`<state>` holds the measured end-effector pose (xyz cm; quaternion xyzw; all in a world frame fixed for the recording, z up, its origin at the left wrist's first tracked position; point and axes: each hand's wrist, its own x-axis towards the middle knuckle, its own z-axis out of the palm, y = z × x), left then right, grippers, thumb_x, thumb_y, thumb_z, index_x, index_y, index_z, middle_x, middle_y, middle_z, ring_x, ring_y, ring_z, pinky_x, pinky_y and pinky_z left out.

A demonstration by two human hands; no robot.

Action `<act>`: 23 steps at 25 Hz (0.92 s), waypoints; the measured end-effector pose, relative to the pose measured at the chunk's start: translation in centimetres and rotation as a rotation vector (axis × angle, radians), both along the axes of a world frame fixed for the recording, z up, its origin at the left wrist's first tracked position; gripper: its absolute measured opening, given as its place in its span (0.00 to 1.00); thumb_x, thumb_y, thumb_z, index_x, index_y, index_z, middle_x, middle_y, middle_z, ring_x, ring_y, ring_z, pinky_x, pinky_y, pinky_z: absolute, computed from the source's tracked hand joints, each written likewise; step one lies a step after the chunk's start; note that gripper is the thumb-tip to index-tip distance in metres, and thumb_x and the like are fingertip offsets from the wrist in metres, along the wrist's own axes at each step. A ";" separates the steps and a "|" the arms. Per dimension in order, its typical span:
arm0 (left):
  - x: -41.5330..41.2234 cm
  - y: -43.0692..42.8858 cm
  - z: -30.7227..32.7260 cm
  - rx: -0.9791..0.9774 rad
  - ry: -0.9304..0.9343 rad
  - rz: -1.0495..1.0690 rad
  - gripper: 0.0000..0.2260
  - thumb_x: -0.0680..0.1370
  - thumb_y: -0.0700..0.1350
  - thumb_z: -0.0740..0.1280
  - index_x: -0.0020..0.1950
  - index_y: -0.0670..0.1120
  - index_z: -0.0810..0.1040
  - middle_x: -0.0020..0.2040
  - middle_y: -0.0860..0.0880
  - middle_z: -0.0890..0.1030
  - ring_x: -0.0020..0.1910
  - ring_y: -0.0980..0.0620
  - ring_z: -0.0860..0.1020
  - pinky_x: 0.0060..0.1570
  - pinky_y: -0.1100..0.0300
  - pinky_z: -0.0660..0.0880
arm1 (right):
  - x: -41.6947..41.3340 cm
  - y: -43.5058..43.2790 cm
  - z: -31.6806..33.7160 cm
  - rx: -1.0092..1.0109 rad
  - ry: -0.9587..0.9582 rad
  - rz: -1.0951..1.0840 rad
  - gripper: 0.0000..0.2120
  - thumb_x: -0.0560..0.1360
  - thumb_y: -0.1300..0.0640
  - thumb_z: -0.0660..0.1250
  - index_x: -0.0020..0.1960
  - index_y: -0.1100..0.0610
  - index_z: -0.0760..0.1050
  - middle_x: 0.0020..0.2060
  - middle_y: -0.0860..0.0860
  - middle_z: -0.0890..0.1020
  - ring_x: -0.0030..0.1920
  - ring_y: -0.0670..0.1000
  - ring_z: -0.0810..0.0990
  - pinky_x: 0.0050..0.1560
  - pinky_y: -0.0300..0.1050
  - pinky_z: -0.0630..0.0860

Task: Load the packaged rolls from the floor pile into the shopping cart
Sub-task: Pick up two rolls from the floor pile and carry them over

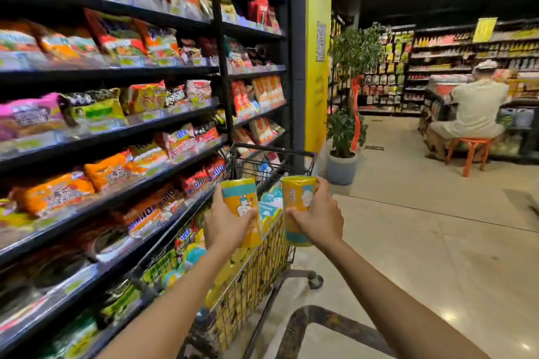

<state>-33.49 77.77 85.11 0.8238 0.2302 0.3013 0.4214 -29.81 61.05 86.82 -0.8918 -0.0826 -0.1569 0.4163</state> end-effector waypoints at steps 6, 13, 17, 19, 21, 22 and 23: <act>5.7 9.3 -0.7 -0.014 -0.017 0.215 0.42 0.69 0.54 0.75 0.77 0.50 0.56 0.66 0.45 0.74 0.65 0.41 0.70 0.62 0.47 0.69 | 9.1 11.1 -0.2 -0.016 -0.019 0.252 0.41 0.68 0.45 0.74 0.73 0.53 0.56 0.61 0.53 0.77 0.59 0.58 0.76 0.53 0.50 0.74; 11.4 15.2 -2.0 -0.073 0.001 0.525 0.41 0.69 0.53 0.75 0.76 0.49 0.57 0.64 0.47 0.76 0.62 0.44 0.73 0.57 0.50 0.71 | 19.1 21.6 -1.3 -0.111 -0.005 0.636 0.40 0.69 0.45 0.73 0.73 0.54 0.56 0.64 0.54 0.75 0.61 0.58 0.76 0.54 0.49 0.73; 12.1 16.7 -2.7 -0.074 0.078 0.707 0.41 0.69 0.54 0.75 0.76 0.50 0.57 0.63 0.47 0.77 0.59 0.45 0.76 0.55 0.53 0.73 | 22.1 25.6 -2.1 -0.170 0.012 0.804 0.41 0.70 0.45 0.72 0.74 0.55 0.54 0.64 0.55 0.75 0.62 0.59 0.75 0.54 0.50 0.73; 11.8 17.6 -3.5 -0.092 0.116 0.783 0.41 0.69 0.55 0.75 0.76 0.50 0.57 0.63 0.47 0.76 0.59 0.44 0.76 0.56 0.52 0.73 | 22.6 27.5 -3.0 -0.195 0.048 0.870 0.41 0.70 0.45 0.72 0.74 0.55 0.54 0.63 0.55 0.75 0.61 0.58 0.75 0.54 0.50 0.73; 11.7 18.8 -4.5 -0.126 0.154 0.840 0.41 0.69 0.55 0.74 0.76 0.50 0.58 0.63 0.47 0.77 0.60 0.44 0.75 0.57 0.51 0.72 | 22.7 29.1 -4.2 -0.218 0.081 0.926 0.40 0.70 0.46 0.73 0.73 0.54 0.55 0.63 0.55 0.75 0.61 0.58 0.75 0.54 0.50 0.73; 11.6 19.4 -5.2 -0.141 0.166 0.854 0.40 0.69 0.56 0.74 0.75 0.50 0.59 0.62 0.47 0.77 0.60 0.43 0.75 0.58 0.51 0.72 | 22.8 30.0 -4.7 -0.227 0.101 0.936 0.40 0.70 0.46 0.73 0.73 0.54 0.55 0.63 0.55 0.75 0.61 0.58 0.75 0.54 0.50 0.73; 11.5 19.9 -5.8 -0.158 0.179 0.870 0.39 0.69 0.56 0.75 0.74 0.51 0.61 0.60 0.47 0.78 0.59 0.43 0.76 0.58 0.50 0.73 | 23.0 31.1 -5.4 -0.245 0.123 0.947 0.40 0.70 0.47 0.73 0.73 0.54 0.55 0.62 0.56 0.76 0.61 0.58 0.76 0.53 0.50 0.73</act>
